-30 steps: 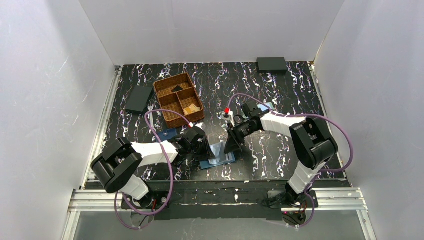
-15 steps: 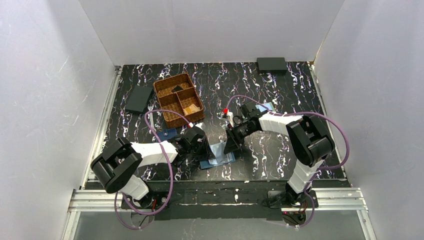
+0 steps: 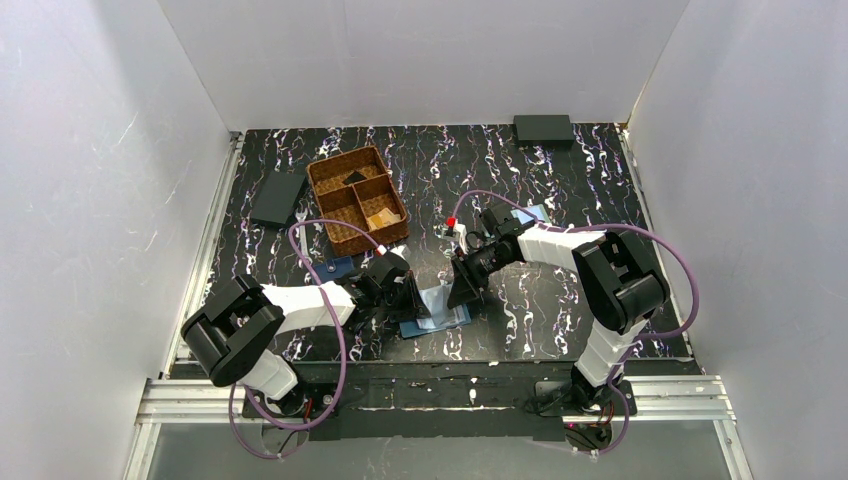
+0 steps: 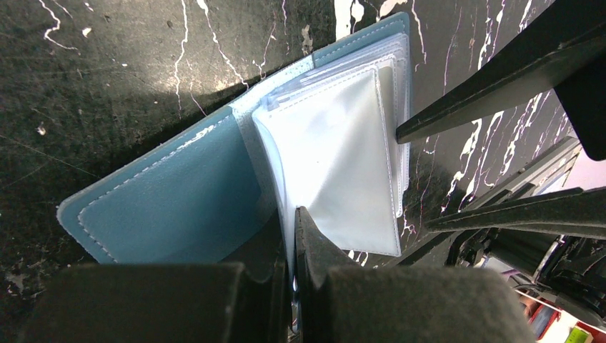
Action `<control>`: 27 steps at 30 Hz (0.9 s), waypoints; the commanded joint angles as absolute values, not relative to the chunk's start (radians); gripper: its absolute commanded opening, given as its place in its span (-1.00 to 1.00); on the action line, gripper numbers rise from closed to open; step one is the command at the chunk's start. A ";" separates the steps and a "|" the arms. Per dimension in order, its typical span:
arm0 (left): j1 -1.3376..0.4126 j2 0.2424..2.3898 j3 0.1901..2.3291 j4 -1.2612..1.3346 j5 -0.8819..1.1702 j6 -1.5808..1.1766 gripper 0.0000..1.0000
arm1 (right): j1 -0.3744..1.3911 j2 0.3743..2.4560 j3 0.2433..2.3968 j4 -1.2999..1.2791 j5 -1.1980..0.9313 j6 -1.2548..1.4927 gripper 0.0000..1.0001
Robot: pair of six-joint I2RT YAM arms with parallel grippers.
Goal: Take the credit cards out of the card holder
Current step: Open the card holder at the center of the board.
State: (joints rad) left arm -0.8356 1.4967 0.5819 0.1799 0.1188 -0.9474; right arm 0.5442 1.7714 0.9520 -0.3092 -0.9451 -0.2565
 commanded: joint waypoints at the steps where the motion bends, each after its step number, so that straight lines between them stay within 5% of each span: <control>1: -0.830 1.491 0.546 0.087 0.118 -0.930 -1.00 | 0.541 1.743 0.956 -0.302 -0.943 -0.260 0.12; 24: -0.810 1.479 0.515 0.176 0.176 -0.964 -1.00 | 0.546 1.777 0.923 -0.194 -1.152 -0.126 0.10; 27: -0.802 1.461 0.494 0.213 0.199 -0.972 -0.81 | 0.550 1.782 0.923 -0.183 -1.165 -0.114 0.10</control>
